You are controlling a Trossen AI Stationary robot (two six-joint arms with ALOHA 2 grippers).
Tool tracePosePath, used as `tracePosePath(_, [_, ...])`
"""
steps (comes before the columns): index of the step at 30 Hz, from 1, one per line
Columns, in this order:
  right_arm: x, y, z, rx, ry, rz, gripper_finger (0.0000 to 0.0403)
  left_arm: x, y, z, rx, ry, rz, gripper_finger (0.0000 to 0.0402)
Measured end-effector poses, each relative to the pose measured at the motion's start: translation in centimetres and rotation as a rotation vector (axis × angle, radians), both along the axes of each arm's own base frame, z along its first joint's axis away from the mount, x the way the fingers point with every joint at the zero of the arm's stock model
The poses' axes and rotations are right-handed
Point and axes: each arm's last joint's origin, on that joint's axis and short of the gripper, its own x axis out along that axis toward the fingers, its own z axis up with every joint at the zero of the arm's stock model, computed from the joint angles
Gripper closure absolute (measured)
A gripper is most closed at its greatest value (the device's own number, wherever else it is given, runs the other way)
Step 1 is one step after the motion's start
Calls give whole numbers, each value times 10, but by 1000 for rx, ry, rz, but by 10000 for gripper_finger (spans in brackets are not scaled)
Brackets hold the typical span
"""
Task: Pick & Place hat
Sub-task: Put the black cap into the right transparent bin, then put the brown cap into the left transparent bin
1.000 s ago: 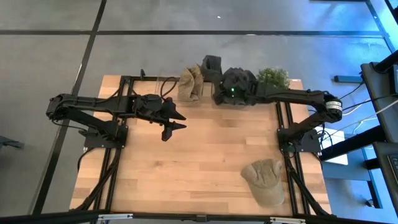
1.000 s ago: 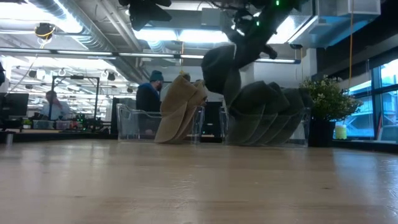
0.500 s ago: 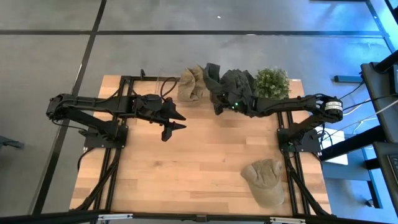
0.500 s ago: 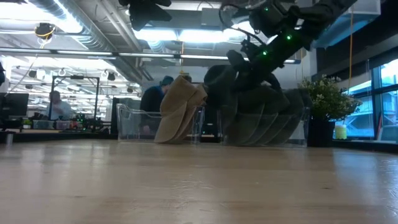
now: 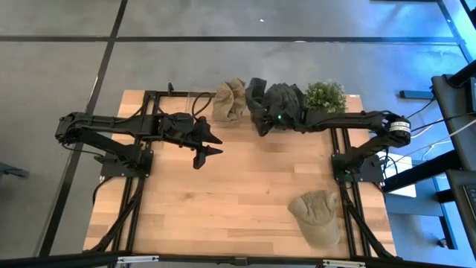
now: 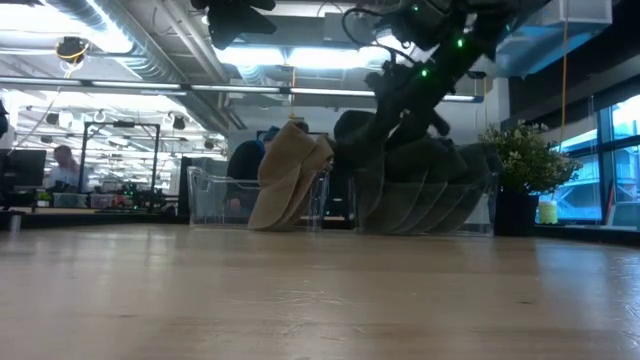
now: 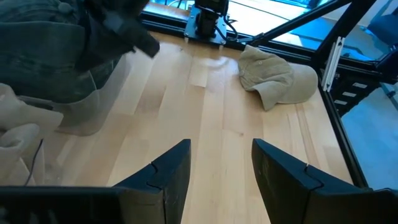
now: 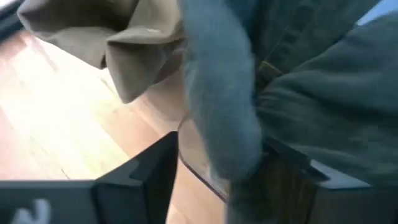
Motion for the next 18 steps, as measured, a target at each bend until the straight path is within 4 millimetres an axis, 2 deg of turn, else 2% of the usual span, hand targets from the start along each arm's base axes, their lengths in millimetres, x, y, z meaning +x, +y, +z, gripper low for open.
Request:
tracePosePath(3, [-4,1,26,-2,65,17,171,0,0,0,0,0,0,237])
tracePosePath(7, [-13,4,63,9,139,30,160,0,0,0,0,0,0,238])
tracePosePath(12, [-16,5,125,-120,18,101,158,0,1,0,1,0,4,236])
tracePosePath(15, [-22,12,151,-123,-4,206,158,0,1,0,1,0,4,238])
tracePosePath(18, [-29,25,166,-28,5,383,158,0,1,0,2,0,6,238])
